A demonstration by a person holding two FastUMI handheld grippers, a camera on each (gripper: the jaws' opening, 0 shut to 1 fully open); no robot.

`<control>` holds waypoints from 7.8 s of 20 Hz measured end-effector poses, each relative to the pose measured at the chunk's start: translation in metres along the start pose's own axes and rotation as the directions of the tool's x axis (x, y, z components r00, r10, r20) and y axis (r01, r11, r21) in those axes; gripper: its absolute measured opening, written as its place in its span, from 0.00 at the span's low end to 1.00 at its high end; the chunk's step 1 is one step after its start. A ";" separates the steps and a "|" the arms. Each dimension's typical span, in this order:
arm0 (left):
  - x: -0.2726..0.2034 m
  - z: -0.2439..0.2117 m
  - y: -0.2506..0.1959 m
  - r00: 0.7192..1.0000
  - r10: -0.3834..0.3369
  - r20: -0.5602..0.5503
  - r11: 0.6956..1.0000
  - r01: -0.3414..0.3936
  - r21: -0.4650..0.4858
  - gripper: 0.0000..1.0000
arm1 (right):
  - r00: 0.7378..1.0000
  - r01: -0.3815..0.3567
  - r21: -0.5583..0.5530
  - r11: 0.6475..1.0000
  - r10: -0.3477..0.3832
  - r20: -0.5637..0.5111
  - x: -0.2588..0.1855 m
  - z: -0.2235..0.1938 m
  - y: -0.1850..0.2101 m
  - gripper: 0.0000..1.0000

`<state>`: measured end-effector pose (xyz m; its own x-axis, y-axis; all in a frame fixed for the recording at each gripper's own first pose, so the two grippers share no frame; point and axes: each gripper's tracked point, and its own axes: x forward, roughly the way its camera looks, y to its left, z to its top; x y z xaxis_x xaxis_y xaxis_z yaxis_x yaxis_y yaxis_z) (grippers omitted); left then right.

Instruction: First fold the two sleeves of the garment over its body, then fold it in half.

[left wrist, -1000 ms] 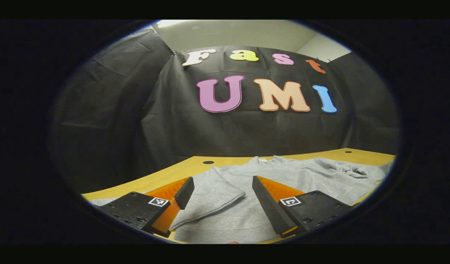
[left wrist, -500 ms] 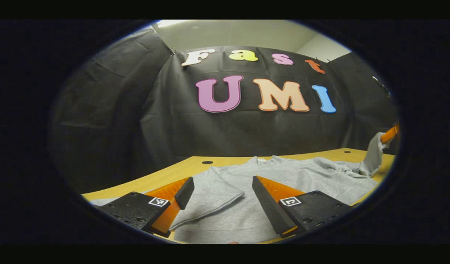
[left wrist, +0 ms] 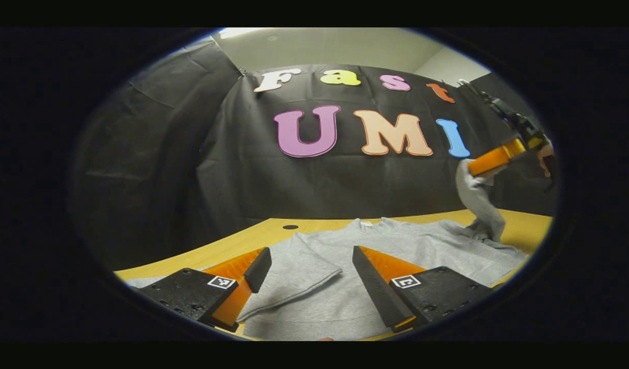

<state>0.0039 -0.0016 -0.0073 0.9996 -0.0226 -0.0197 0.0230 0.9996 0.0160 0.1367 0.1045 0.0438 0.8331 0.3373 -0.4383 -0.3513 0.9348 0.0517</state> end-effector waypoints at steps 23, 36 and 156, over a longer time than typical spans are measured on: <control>-0.001 0.000 0.000 1.000 -0.008 -0.001 1.000 0.008 -0.001 0.94 | 0.971 -0.208 0.014 0.978 0.209 -0.114 0.199 -0.047 0.163 0.60; 0.001 0.000 0.006 1.000 0.005 -0.003 1.000 -0.005 0.019 0.93 | 0.997 -0.055 -0.060 0.997 0.058 0.057 0.069 -0.025 0.074 1.00; 0.084 0.023 -0.181 0.814 -0.470 -0.341 0.848 0.524 0.084 0.94 | 0.982 0.184 0.237 0.954 -0.188 -0.006 -0.114 -0.189 -0.047 0.98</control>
<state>0.0837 -0.1844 0.0116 0.7964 -0.4824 -0.3647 0.5450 0.8339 0.0870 -0.0226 0.0014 -0.0781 0.8819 0.1550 -0.4452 -0.0808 0.9801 0.1812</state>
